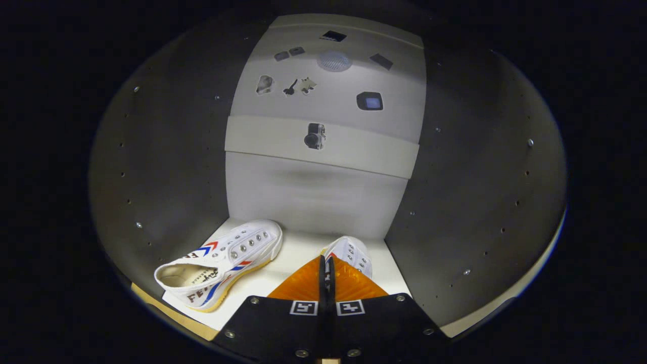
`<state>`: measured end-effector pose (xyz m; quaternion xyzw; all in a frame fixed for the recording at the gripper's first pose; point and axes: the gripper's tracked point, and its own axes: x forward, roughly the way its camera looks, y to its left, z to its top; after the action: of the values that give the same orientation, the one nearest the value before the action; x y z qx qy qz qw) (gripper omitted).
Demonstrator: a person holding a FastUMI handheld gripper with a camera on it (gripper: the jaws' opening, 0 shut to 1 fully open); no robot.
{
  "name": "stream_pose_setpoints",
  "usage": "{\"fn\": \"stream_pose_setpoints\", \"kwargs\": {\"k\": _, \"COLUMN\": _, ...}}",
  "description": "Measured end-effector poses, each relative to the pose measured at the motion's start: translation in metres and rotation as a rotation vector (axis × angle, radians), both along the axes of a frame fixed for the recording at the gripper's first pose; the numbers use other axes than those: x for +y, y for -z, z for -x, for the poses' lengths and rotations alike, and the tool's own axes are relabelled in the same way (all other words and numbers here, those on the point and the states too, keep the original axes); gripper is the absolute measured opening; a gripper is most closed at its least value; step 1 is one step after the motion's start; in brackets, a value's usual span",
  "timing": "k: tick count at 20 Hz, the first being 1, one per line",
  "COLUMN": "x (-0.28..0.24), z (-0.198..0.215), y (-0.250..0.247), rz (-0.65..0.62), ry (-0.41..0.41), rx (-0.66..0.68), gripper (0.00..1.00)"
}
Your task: Open the shoe cabinet door, grab the shoes and put them into the shoe cabinet, then close the shoe cabinet door.
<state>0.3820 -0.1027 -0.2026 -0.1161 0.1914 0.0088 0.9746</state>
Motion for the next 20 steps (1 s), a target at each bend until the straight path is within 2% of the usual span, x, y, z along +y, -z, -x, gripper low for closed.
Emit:
{"fn": "stream_pose_setpoints", "kwargs": {"k": 2, "x": 0.008, "z": -0.005, "y": 0.014, "rz": 0.058, "ry": -0.036, "rx": 0.022, "gripper": 0.0}}
{"fn": "stream_pose_setpoints", "kwargs": {"k": 4, "x": 0.016, "z": -0.005, "y": 0.029, "rz": 0.063, "ry": -0.06, "rx": 0.051, "gripper": 0.0}}
{"fn": "stream_pose_setpoints", "kwargs": {"k": 7, "x": 0.016, "z": -0.009, "y": 0.042, "rz": 0.084, "ry": -0.054, "rx": 0.057, "gripper": 0.0}}
{"fn": "stream_pose_setpoints", "kwargs": {"k": 9, "x": 0.008, "z": -0.007, "y": 0.037, "rz": 0.066, "ry": -0.014, "rx": 0.055, "gripper": 0.06}}
{"fn": "stream_pose_setpoints", "kwargs": {"k": 10, "x": 0.0, "z": -0.006, "y": 0.026, "rz": 0.057, "ry": 0.027, "rx": 0.033, "gripper": 0.15}}
{"fn": "stream_pose_setpoints", "kwargs": {"k": 12, "x": -0.007, "z": 0.002, "y": 0.001, "rz": 0.0, "ry": 0.056, "rx": -0.02, "gripper": 0.47}}
{"fn": "stream_pose_setpoints", "kwargs": {"k": 13, "x": -0.004, "z": 0.012, "y": -0.012, "rz": -0.041, "ry": 0.056, "rx": -0.036, "gripper": 0.53}}
{"fn": "stream_pose_setpoints", "kwargs": {"k": 14, "x": -0.002, "z": 0.023, "y": -0.025, "rz": -0.077, "ry": 0.05, "rx": -0.048, "gripper": 0.68}}
{"fn": "stream_pose_setpoints", "kwargs": {"k": 15, "x": -0.001, "z": 0.035, "y": -0.037, "rz": -0.105, "ry": 0.038, "rx": -0.058, "gripper": 0.74}}
{"fn": "stream_pose_setpoints", "kwargs": {"k": 16, "x": 0.0, "z": 0.049, "y": -0.048, "rz": -0.122, "ry": 0.03, "rx": -0.068, "gripper": 0.86}}
{"fn": "stream_pose_setpoints", "kwargs": {"k": 18, "x": 0.002, "z": 0.079, "y": -0.067, "rz": -0.141, "ry": 0.027, "rx": -0.084, "gripper": 0.94}}
{"fn": "stream_pose_setpoints", "kwargs": {"k": 20, "x": 0.001, "z": 0.113, "y": -0.085, "rz": -0.152, "ry": 0.019, "rx": -0.1, "gripper": 0.95}}
